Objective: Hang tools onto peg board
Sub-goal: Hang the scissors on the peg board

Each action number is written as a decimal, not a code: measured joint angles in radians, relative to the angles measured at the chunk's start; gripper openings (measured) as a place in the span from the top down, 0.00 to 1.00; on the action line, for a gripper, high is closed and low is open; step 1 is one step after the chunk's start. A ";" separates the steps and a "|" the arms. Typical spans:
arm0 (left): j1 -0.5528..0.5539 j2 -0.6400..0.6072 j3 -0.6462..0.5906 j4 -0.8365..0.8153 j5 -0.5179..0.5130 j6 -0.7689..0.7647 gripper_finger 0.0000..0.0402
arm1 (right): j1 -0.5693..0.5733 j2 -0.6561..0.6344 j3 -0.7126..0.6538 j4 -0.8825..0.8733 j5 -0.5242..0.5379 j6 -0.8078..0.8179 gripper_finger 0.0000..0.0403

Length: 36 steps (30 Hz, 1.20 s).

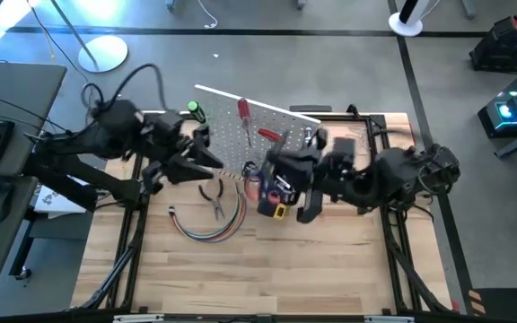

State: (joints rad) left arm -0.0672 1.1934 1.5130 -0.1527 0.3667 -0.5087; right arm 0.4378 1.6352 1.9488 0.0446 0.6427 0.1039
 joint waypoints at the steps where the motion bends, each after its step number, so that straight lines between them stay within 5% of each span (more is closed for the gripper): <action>1: -0.023 -0.015 -0.011 0.006 -0.052 0.026 0.63 | 0.004 0.004 0.000 0.057 0.031 -0.049 1.00; 5: -0.126 -0.055 -0.093 0.114 -0.302 0.126 0.63 | -0.005 0.037 0.000 0.294 0.029 -0.252 1.00; 9: -0.198 -0.049 -0.238 0.338 -0.503 0.151 0.63 | -0.050 0.062 0.000 0.580 -0.104 -0.371 1.00; 13: -0.212 0.039 -0.386 0.837 -0.533 0.099 0.63 | -0.096 0.104 0.001 0.856 -0.233 -0.423 1.00; 18: -0.181 0.186 -0.389 1.370 -0.531 0.032 0.63 | -0.149 0.144 0.000 0.967 -0.220 -0.353 1.00; 26: -0.126 0.310 -0.276 1.378 -0.469 -0.079 0.63 | -0.176 0.152 0.000 0.887 -0.158 -0.244 1.00; 36: -0.103 0.312 -0.252 1.340 -0.454 -0.006 0.63 | -0.142 0.152 0.000 0.834 -0.092 -0.240 1.00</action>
State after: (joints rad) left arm -0.1702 1.5050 1.2613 1.1868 -0.0875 -0.5150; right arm 0.2958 1.7874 1.9491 0.8784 0.5505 -0.1362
